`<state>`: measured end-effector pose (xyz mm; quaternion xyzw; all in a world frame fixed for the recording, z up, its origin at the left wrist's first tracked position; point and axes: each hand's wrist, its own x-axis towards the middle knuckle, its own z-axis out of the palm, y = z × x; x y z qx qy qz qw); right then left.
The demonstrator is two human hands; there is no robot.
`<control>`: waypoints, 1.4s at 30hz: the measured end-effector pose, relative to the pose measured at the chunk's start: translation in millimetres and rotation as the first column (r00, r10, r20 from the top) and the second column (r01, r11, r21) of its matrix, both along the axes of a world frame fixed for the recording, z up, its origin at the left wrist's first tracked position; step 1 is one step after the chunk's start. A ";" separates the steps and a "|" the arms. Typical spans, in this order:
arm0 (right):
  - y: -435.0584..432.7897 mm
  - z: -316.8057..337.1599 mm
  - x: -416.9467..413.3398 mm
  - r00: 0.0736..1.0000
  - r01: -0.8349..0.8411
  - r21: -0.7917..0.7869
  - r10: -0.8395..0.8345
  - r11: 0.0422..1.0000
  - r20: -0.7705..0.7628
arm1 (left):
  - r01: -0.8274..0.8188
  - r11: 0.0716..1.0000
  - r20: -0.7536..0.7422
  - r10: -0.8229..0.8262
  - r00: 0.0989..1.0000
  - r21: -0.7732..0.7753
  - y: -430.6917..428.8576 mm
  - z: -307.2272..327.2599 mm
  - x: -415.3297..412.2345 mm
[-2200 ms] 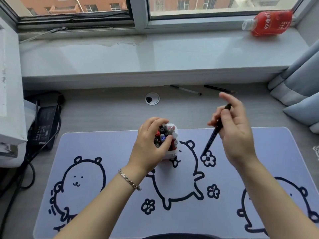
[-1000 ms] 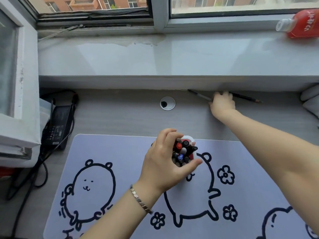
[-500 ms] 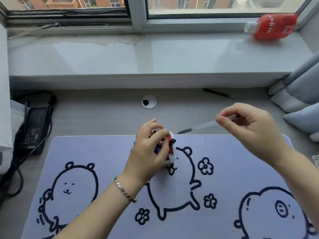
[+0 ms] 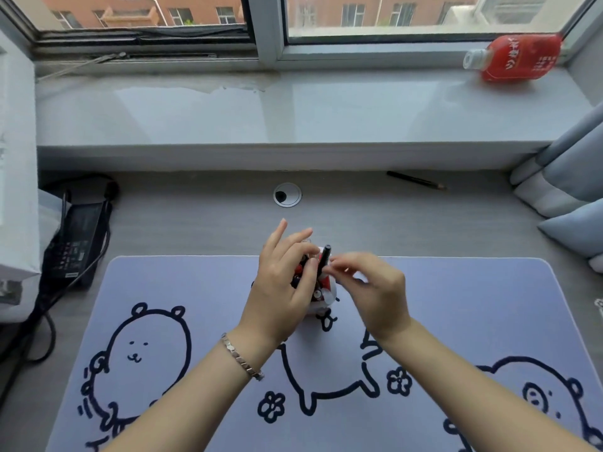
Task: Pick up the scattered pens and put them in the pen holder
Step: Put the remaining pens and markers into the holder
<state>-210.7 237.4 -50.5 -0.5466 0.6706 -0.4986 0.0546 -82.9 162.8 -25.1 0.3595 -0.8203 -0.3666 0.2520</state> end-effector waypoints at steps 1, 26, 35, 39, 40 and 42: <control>3.3 -3.2 0.9 0.998 -0.035 0.013 0.036 0.999 -0.050 | -0.001 1.000 -0.003 0.001 1.000 0.000 0.3 0.2 0.0; -45.2 -16.7 -145.3 0.972 0.226 0.637 -0.212 0.737 -0.099 | 0.082 0.997 0.027 -0.082 0.996 0.009 -6.1 1.4 3.5; 37.4 57.5 -24.0 0.722 -0.114 0.294 -0.124 0.949 0.681 | 0.110 0.974 0.068 -0.126 0.990 0.197 -1.5 3.2 33.2; 36.2 47.4 0.6 0.743 -0.100 0.250 -0.095 0.963 0.663 | 0.018 0.934 0.087 -0.053 0.995 0.357 7.6 -4.8 36.6; 33.5 44.3 4.3 0.752 -0.088 0.230 -0.087 0.969 0.653 | 0.009 0.925 0.074 -0.041 0.996 0.381 8.5 -6.1 35.3; 28.0 41.3 11.2 0.770 -0.075 0.168 -0.050 0.983 0.636 | -0.016 0.918 0.061 -0.009 0.998 0.396 8.2 -7.9 33.1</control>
